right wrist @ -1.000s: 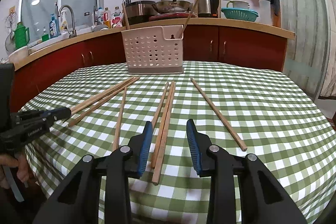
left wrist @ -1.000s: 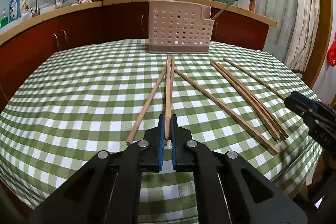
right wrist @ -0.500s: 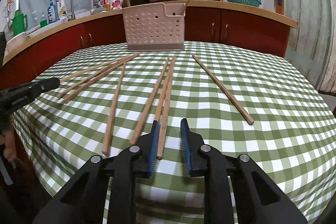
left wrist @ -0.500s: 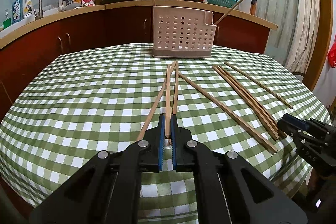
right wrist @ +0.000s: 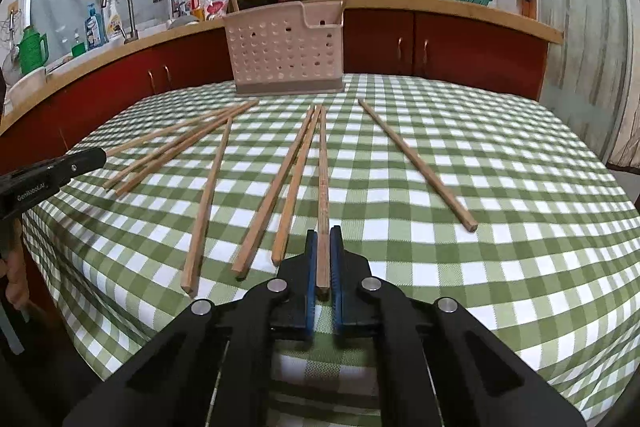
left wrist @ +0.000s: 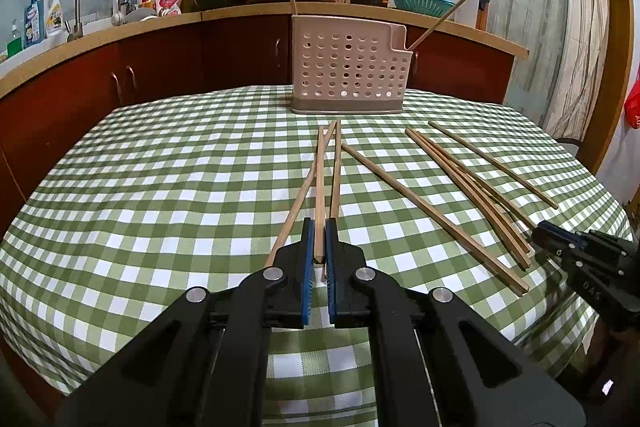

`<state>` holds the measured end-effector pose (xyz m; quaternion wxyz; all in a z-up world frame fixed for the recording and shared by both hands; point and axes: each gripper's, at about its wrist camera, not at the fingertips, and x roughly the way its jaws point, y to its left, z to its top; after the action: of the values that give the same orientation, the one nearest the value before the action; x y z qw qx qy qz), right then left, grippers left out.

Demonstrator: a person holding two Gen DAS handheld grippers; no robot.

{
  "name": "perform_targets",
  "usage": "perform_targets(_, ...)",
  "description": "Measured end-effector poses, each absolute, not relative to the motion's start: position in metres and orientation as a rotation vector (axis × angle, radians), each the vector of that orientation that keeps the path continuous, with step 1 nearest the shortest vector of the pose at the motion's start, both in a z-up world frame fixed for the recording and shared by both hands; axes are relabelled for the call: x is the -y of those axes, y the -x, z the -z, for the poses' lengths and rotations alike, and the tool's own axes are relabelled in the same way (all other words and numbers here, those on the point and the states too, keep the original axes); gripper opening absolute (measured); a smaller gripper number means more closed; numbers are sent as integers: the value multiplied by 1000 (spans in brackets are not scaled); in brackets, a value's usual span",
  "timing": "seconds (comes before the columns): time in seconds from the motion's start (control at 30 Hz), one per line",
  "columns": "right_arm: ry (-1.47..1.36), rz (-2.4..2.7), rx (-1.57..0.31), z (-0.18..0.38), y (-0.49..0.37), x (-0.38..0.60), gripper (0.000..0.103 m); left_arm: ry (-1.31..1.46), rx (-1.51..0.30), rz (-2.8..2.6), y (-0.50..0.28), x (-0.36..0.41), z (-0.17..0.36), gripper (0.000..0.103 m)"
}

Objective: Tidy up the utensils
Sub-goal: 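Lift both held chopsticks and carry them toward the white basket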

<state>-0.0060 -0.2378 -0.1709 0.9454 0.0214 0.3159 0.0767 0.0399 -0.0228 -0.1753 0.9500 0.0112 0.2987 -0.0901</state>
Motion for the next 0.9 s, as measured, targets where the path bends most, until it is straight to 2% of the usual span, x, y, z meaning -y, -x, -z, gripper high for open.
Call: perform_targets(0.9,2,-145,-372,74,29,235,7,-46,-318,171,-20,17,90,6)
